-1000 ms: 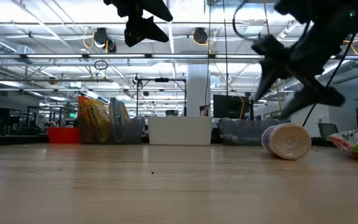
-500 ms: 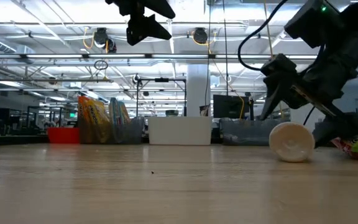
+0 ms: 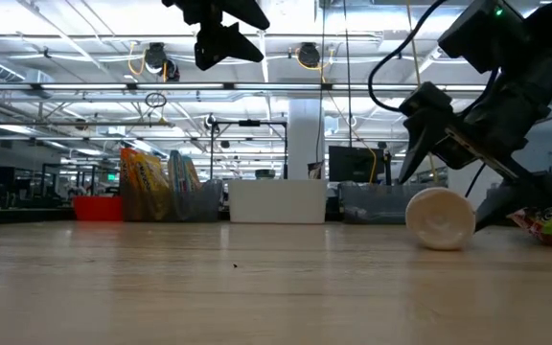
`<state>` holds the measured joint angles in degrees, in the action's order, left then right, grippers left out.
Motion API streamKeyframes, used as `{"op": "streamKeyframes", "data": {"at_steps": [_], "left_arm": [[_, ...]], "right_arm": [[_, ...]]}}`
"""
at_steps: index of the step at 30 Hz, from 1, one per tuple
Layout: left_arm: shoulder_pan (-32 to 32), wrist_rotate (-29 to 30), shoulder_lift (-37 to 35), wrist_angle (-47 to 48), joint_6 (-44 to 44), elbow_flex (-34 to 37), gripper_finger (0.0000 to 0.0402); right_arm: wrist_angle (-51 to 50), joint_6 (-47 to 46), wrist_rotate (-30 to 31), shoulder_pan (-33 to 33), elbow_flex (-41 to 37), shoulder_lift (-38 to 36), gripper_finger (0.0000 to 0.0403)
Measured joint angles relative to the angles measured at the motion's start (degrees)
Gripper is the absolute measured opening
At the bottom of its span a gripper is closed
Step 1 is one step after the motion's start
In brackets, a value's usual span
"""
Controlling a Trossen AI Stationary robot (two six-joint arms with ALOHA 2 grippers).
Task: Pick & Place Food Item
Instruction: Put the purple seasoning bottle into the white bin
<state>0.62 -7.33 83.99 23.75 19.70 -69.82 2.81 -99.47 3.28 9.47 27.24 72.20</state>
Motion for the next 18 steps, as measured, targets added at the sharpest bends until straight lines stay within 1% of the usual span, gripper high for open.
{"op": "streamKeyframes", "data": {"at_steps": [8, 14, 18], "left_arm": [[0.00, 0.00, 0.00, 0.04, 0.00, 0.00, 0.0223], [0.00, -0.02, 0.00, 0.05, -0.16, 0.00, 0.0223], [0.00, 0.00, 0.00, 0.07, -0.55, 0.00, 0.0223]], "right_arm": [[0.55, -0.82, 5.47, 0.01, 0.01, 0.00, 0.0393], [4.58, -0.57, 5.67, 0.01, 0.02, 0.00, 0.0393], [4.62, -2.21, 5.25, 0.01, 0.02, 0.00, 0.0393]]}}
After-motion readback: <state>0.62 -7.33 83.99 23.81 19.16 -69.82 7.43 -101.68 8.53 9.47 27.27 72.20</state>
